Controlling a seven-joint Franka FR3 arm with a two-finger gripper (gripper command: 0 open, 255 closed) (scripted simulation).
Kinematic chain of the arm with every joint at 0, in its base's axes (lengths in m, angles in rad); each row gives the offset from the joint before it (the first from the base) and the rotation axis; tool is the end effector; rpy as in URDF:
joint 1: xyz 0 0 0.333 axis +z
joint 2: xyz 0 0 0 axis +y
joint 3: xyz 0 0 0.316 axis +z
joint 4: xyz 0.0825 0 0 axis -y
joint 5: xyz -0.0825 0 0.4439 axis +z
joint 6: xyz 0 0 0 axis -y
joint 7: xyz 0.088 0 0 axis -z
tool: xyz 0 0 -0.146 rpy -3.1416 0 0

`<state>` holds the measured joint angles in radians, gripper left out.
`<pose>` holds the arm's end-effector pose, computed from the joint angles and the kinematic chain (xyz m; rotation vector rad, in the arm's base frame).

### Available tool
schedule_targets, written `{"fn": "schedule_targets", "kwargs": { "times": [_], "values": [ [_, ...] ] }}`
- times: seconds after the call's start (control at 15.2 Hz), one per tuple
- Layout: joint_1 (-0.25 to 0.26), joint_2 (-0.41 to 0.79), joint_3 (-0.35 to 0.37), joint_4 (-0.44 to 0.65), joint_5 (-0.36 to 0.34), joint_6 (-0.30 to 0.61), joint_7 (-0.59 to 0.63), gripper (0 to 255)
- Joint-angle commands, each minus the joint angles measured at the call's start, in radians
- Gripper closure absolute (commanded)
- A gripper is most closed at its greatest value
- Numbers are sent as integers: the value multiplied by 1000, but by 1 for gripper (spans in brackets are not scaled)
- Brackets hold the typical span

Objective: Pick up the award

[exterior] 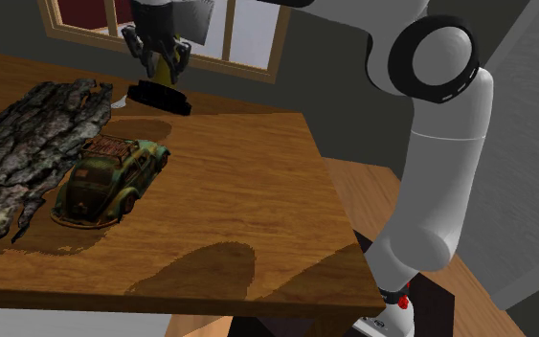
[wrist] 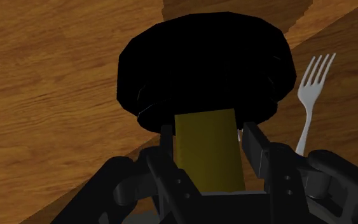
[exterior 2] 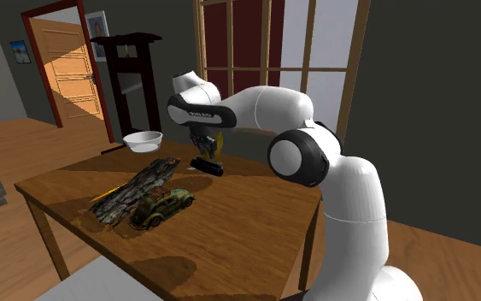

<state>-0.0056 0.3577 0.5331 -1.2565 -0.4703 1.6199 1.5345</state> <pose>0.6773 0.2503 0.5513 2.6150 -1.4780 0.4159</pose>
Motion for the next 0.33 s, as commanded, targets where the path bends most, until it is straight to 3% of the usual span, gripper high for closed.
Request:
{"fn": "schedule_targets", "kwargs": {
  "times": [0.0, 0.26],
  "values": [
    [7, 3, 1, 35, -2, -30, -7, 255],
    [19, 16, 0, 83, -8, -64, -16, 255]
  ]
}}
